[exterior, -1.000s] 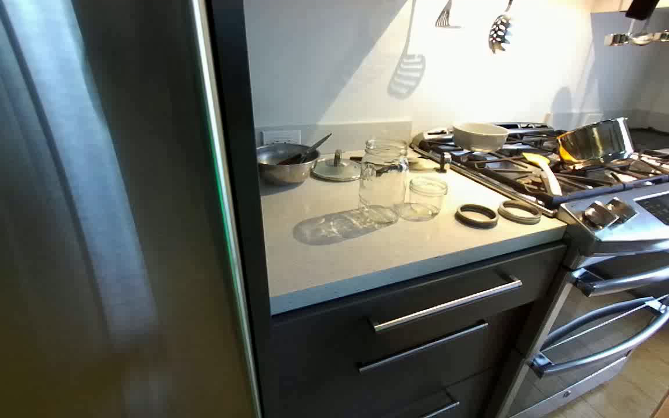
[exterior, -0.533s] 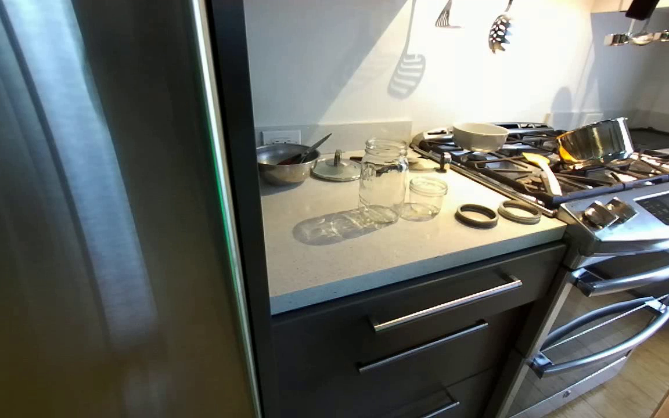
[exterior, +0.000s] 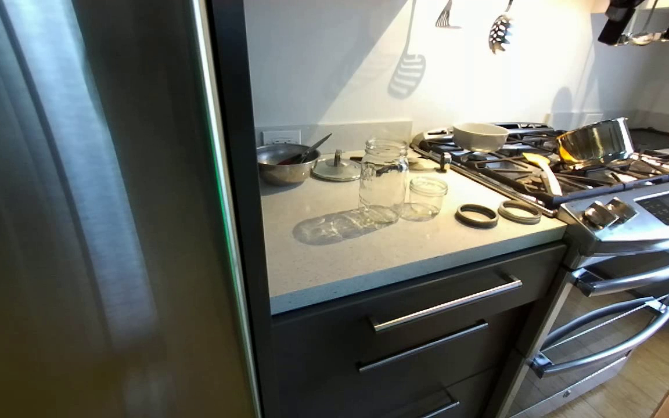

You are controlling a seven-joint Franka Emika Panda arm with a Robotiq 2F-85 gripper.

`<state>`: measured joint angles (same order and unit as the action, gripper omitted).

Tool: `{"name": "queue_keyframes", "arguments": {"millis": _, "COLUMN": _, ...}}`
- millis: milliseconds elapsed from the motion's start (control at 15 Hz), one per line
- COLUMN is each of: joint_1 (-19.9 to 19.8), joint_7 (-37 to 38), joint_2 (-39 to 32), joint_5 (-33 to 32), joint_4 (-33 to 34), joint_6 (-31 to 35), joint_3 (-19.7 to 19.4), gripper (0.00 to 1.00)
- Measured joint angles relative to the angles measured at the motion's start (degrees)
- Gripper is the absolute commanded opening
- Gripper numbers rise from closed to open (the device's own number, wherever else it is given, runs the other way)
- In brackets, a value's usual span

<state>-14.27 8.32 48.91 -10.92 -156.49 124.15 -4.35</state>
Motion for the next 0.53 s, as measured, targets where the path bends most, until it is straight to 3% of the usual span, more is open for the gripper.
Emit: {"name": "queue_keyframes", "arguments": {"millis": 533, "joint_1": -1.05, "joint_7": -1.11, "joint_2": -18.05, "joint_5": 1.86, "joint_4": 2.48, "joint_6": 11.99, "joint_3": -5.33, "gripper": 1.00}}
